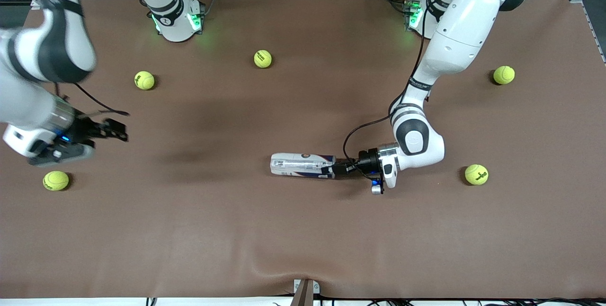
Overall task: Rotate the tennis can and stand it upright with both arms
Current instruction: 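Hold the can with the left gripper while the right arm withdraws, then lift and rotate the can upright with the left gripper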
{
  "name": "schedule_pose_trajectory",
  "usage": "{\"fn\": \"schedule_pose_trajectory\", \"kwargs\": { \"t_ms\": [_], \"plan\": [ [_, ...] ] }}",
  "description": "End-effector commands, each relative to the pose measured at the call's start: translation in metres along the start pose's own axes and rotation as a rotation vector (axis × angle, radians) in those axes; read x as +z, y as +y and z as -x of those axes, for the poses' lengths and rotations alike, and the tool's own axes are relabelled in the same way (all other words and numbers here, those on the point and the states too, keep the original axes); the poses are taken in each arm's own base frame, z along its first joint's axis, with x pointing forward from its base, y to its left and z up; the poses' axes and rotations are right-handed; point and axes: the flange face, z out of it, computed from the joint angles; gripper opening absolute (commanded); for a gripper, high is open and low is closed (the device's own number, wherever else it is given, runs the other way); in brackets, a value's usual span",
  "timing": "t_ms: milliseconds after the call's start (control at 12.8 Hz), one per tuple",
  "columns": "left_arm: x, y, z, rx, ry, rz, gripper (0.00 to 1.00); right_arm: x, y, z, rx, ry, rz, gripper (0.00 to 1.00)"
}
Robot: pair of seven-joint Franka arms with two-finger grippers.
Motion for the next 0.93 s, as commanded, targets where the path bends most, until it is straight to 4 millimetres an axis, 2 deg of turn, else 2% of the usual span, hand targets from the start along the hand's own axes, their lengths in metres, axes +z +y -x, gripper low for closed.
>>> {"fn": "schedule_pose_trajectory", "kwargs": {
  "t_ms": [0, 156, 389, 545, 623, 701, 779, 857],
  "plan": [
    [-0.013, 0.046, 0.010, 0.050, 0.004, -0.030, 0.00, -0.042, 0.016, 0.033, 0.056, -0.010, -0.035, 1.00],
    [-0.021, 0.084, 0.023, 0.099, 0.011, -0.101, 0.00, -0.066, 0.031, 0.038, 0.081, -0.035, -0.040, 1.00],
    [-0.026, 0.129, 0.036, 0.075, 0.004, -0.174, 0.00, -0.104, 0.034, 0.045, 0.206, -0.056, -0.037, 1.00],
    [-0.006, 0.144, 0.054, 0.062, -0.006, -0.202, 0.00, -0.138, 0.028, 0.050, 0.266, -0.059, -0.027, 1.00],
    [-0.002, 0.158, 0.060, 0.090, 0.011, -0.232, 0.00, -0.156, 0.024, 0.052, 0.266, -0.050, 0.005, 1.00],
    [0.004, 0.180, 0.067, 0.120, 0.015, -0.275, 0.00, -0.171, 0.021, 0.055, 0.265, -0.047, 0.036, 1.00],
    [0.018, 0.197, 0.080, 0.113, 0.017, -0.326, 0.00, -0.181, 0.014, 0.055, 0.254, -0.033, 0.044, 1.00],
    [0.032, 0.218, 0.092, 0.106, 0.036, -0.373, 0.00, -0.183, 0.010, 0.053, 0.240, -0.026, 0.045, 1.00]
  ]
}}
